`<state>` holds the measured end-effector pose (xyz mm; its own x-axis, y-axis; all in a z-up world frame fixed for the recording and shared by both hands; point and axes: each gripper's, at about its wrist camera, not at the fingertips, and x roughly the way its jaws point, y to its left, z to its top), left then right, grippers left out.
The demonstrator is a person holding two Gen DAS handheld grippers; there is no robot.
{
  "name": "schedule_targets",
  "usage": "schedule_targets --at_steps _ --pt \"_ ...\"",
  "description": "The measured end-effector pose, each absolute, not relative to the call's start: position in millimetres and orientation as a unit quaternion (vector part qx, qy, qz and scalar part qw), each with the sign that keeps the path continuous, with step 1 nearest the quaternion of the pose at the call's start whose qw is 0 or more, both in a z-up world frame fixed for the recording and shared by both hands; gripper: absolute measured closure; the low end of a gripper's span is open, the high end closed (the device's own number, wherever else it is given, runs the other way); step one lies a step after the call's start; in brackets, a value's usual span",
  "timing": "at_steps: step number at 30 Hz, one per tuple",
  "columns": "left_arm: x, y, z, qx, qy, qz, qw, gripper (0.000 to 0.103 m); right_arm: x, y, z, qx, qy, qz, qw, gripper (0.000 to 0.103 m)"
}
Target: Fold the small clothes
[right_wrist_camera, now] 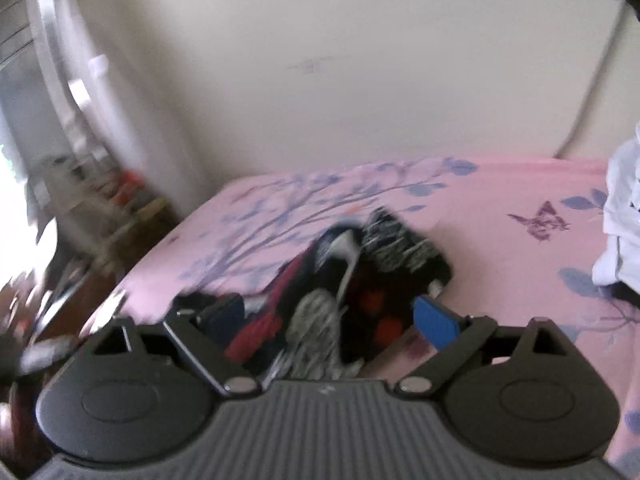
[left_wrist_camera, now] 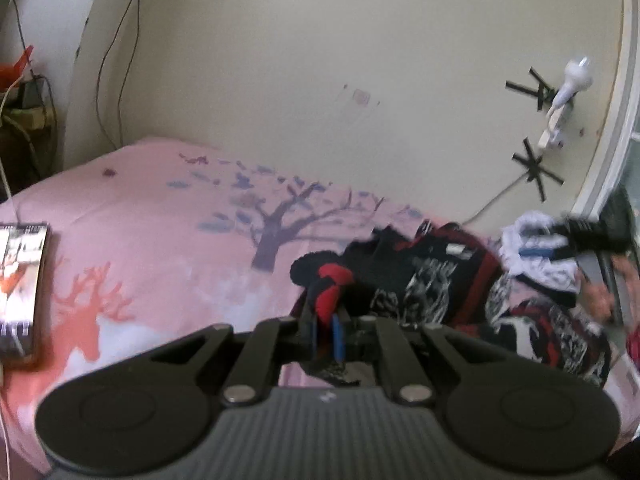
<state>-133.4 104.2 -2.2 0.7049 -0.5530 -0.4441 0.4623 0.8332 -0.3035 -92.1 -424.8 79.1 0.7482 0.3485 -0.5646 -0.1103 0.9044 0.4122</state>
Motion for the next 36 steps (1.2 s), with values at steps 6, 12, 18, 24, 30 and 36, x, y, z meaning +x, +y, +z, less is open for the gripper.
schedule_targets --at_steps 6,12,18,24,30,36 --pt "-137 98 -10 -0.078 0.259 -0.263 0.926 0.090 -33 -396 54 0.186 0.374 0.116 0.901 0.033" --pt "-140 91 -21 -0.068 0.259 -0.253 0.930 0.088 -31 -373 47 0.166 0.398 0.077 0.899 0.099" --pt "-136 91 0 -0.099 0.222 -0.269 0.932 0.095 -97 -362 143 0.119 0.256 0.070 0.957 0.100" --pt "-134 76 71 -0.094 0.107 -0.304 0.942 0.095 -195 -344 251 0.075 0.047 0.058 0.994 0.100" --pt "-149 63 164 -0.084 -0.029 -0.310 0.947 0.095 -285 -330 332 0.030 -0.116 0.020 0.993 0.100" --pt "-187 71 251 -0.083 -0.153 -0.290 0.941 0.095 -354 -322 380 0.003 -0.225 -0.018 0.974 0.100"
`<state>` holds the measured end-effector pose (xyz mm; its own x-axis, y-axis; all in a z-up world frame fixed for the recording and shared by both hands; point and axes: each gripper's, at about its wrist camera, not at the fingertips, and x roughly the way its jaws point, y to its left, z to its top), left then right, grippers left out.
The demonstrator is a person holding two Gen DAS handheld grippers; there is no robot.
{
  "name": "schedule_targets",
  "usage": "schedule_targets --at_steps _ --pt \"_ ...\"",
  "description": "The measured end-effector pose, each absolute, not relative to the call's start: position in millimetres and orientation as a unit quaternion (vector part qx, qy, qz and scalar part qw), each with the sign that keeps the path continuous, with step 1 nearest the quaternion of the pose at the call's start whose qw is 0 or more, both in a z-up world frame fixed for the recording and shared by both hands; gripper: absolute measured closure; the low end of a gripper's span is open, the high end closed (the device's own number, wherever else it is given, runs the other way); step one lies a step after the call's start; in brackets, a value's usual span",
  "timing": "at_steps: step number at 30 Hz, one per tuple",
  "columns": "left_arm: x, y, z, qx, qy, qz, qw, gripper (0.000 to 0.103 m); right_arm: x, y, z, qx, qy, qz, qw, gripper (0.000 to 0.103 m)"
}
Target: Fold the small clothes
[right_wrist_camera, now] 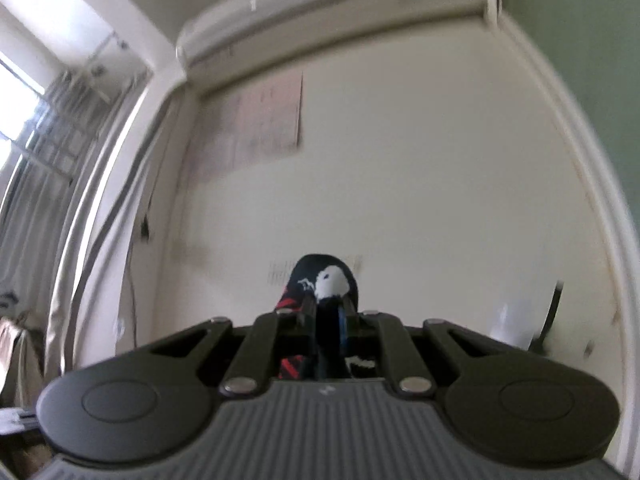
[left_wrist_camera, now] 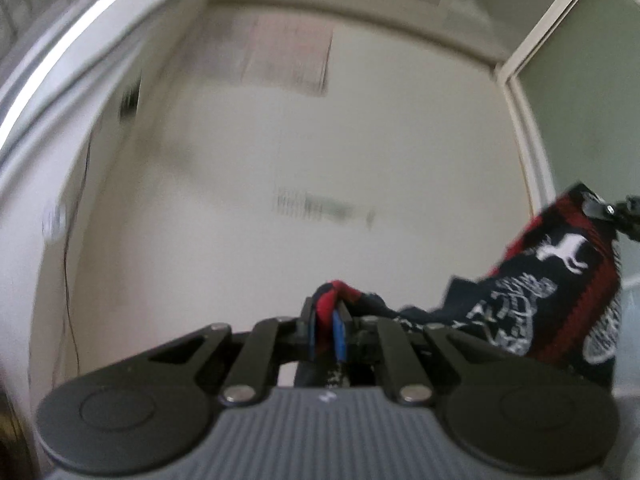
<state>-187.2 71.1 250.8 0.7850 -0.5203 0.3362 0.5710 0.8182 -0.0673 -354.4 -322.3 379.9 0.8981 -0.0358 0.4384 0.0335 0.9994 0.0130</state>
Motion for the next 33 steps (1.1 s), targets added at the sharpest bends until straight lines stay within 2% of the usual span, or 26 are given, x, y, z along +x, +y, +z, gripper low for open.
schedule_targets --at_steps 6,9,12,18,21,22,23,25,26,29,31,33 --pt "-222 66 315 -0.062 -0.233 -0.251 0.937 0.095 -389 -319 396 0.000 -0.264 -0.022 0.964 0.100" --pt "-214 53 327 -0.043 -0.226 -0.239 0.943 0.095 -380 -320 388 0.000 -0.248 -0.023 0.969 0.100" --pt "-185 40 318 -0.017 -0.194 -0.222 0.955 0.095 -355 -325 373 0.012 -0.209 -0.018 0.978 0.100" --pt "-72 0 255 0.010 -0.055 -0.177 0.983 0.095 -226 -353 309 0.067 -0.065 -0.037 0.995 0.100" --pt "19 -47 193 0.044 0.050 -0.136 0.988 0.086 -118 -361 251 0.051 0.050 -0.082 0.994 0.098" --pt "43 -61 169 0.068 0.097 -0.116 0.986 0.085 -94 -366 230 0.046 0.087 -0.103 0.990 0.095" --pt "69 -75 138 0.095 0.168 -0.093 0.977 0.089 -71 -374 202 0.045 0.136 -0.124 0.982 0.082" --pt "83 -73 89 0.082 0.251 -0.099 0.959 0.092 -68 -395 153 0.075 0.194 -0.121 0.971 0.078" --pt "77 -65 74 0.068 0.260 -0.120 0.956 0.088 -79 -406 134 0.089 0.203 -0.107 0.969 0.078" --pt "39 -31 43 0.048 0.259 -0.146 0.953 0.085 -117 -427 88 0.089 0.238 -0.096 0.963 0.069" --pt "18 -9 30 0.023 0.268 -0.163 0.949 0.079 -141 -435 61 0.100 0.270 -0.088 0.954 0.065" --pt "3 8 27 0.005 0.284 -0.178 0.942 0.079 -161 -435 41 0.124 0.291 -0.064 0.946 0.062"
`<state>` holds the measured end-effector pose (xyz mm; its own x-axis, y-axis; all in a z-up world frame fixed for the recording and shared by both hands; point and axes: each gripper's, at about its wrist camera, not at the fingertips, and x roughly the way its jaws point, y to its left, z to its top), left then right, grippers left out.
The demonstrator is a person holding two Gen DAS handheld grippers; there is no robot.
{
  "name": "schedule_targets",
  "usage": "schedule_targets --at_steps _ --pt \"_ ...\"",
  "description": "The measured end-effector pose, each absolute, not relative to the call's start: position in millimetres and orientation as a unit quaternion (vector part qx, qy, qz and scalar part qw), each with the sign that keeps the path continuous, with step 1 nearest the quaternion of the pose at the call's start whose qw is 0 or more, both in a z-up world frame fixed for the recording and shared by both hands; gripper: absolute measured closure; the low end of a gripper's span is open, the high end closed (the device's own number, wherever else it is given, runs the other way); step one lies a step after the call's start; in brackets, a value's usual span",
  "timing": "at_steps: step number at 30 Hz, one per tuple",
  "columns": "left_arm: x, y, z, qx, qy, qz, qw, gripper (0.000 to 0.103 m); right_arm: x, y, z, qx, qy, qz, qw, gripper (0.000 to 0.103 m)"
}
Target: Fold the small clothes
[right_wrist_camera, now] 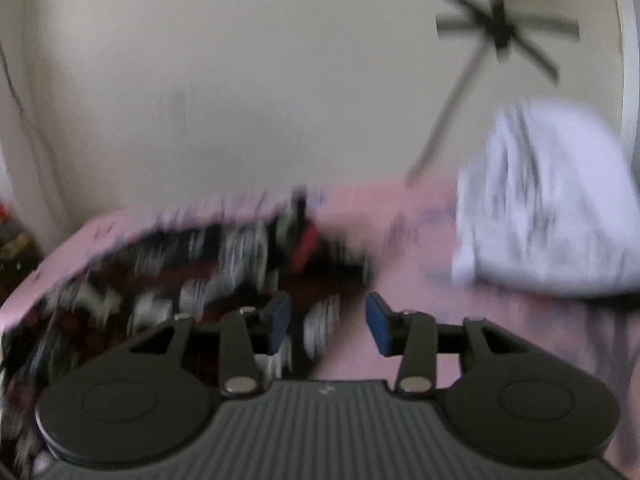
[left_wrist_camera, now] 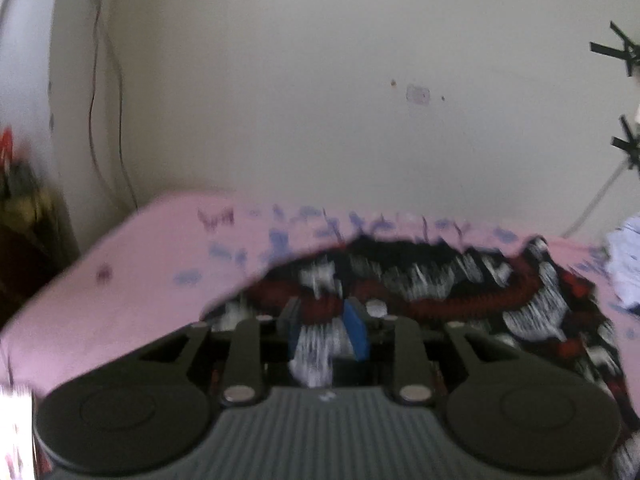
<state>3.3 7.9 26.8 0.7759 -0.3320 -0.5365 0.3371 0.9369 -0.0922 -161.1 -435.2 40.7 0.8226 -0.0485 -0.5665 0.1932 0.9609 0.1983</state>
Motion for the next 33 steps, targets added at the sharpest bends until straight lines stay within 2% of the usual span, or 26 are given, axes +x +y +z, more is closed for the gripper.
schedule_targets --at_steps 1,4,5,7,8,9,10,16,19,22,25,29,33 --pt "-9 15 22 -0.005 0.291 -0.190 0.938 0.078 -168 -432 35 0.132 0.296 -0.053 0.945 0.061" --pt "-31 23 22 -0.013 0.302 -0.221 0.927 0.074 -174 -415 18 0.147 0.299 -0.030 0.942 0.050" --pt "-38 22 20 -0.009 0.303 -0.229 0.925 0.072 -169 -410 14 0.148 0.306 -0.025 0.940 0.050" --pt "-45 18 17 -0.001 0.303 -0.235 0.924 0.072 -160 -396 7 0.120 0.317 -0.026 0.941 0.057" --pt "-49 18 17 0.002 0.301 -0.236 0.924 0.072 -157 -385 8 0.082 0.315 -0.038 0.945 0.082" --pt "-52 18 19 0.004 0.299 -0.235 0.925 0.071 -156 -379 7 0.062 0.315 -0.042 0.946 0.088" --pt "-53 20 20 0.003 0.296 -0.230 0.927 0.070 -157 -377 9 0.052 0.313 -0.048 0.947 0.100" --pt "-46 51 26 -0.028 0.296 -0.196 0.934 0.068 -197 -435 64 -0.045 0.218 -0.244 0.944 0.101" --pt "-38 66 28 -0.027 0.294 -0.174 0.939 0.066 -220 -486 83 -0.091 0.196 -0.388 0.896 0.101" --pt "-32 76 26 -0.028 0.296 -0.155 0.942 0.061 -242 -505 94 -0.078 0.194 -0.422 0.882 0.099" --pt "-24 83 22 -0.031 0.307 -0.139 0.941 0.056 -254 -493 101 -0.015 0.191 -0.349 0.917 0.099" --pt "-27 87 20 -0.040 0.323 -0.151 0.934 0.056 -246 -457 93 0.095 0.243 -0.106 0.959 0.099" --pt "-52 84 24 -0.028 0.321 -0.186 0.928 0.052 -235 -393 68 0.073 0.309 0.038 0.948 0.099"
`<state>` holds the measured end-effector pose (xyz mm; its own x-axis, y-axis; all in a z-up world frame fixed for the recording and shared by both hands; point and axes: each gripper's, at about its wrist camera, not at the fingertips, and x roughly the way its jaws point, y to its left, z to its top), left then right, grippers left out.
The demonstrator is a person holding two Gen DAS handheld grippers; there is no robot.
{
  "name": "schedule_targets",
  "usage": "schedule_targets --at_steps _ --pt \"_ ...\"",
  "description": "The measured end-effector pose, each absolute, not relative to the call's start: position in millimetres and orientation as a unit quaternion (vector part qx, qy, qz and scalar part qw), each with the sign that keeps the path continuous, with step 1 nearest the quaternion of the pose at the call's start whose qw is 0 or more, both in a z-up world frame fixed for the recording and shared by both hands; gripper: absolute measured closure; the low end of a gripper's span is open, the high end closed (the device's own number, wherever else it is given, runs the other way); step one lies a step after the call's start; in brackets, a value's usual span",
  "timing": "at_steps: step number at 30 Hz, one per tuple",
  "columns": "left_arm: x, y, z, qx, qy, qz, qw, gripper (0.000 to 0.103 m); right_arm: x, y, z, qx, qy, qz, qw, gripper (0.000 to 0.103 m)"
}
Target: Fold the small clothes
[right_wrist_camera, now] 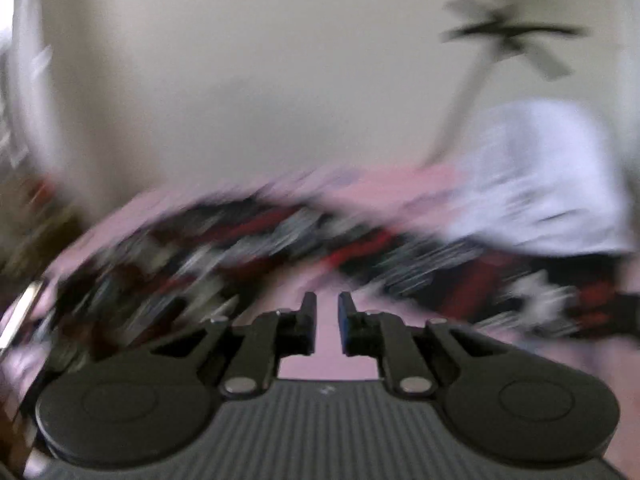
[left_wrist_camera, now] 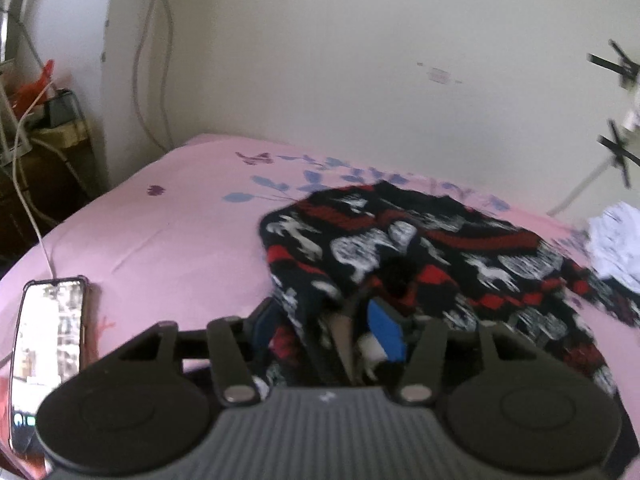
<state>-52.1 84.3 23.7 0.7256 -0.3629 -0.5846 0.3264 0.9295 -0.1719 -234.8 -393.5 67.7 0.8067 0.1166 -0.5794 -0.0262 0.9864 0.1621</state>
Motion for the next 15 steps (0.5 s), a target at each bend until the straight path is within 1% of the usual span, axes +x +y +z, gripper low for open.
schedule_targets --at_steps 1,2,3,4,5,6,10,12,15 --pt "-60 84 25 -0.025 0.321 -0.194 0.927 0.052 -235 -381 62 0.067 0.318 0.059 0.944 0.098" --pt "-68 84 26 -0.020 0.319 -0.200 0.926 0.052 -234 -372 56 0.064 0.326 0.078 0.940 0.095" --pt "-75 85 27 -0.016 0.317 -0.202 0.927 0.052 -234 -365 52 0.063 0.331 0.092 0.937 0.079" --pt "-81 87 29 -0.013 0.315 -0.203 0.927 0.052 -235 -359 51 0.060 0.334 0.099 0.935 0.060" --pt "-89 92 33 -0.011 0.312 -0.201 0.928 0.052 -236 -355 51 0.057 0.326 0.104 0.938 0.024" --pt "-95 97 37 -0.012 0.309 -0.198 0.930 0.052 -241 -348 54 0.051 0.307 0.109 0.944 0.029" --pt "-127 148 70 -0.011 0.274 -0.134 0.952 0.052 -228 -327 77 0.017 0.287 0.145 0.947 0.031" --pt "-145 178 90 -0.005 0.248 -0.078 0.966 0.051 -211 -315 90 0.006 0.279 0.163 0.946 0.035" --pt "-169 214 109 -0.004 0.224 -0.012 0.975 0.047 -172 -287 103 -0.004 0.271 0.193 0.943 0.035"
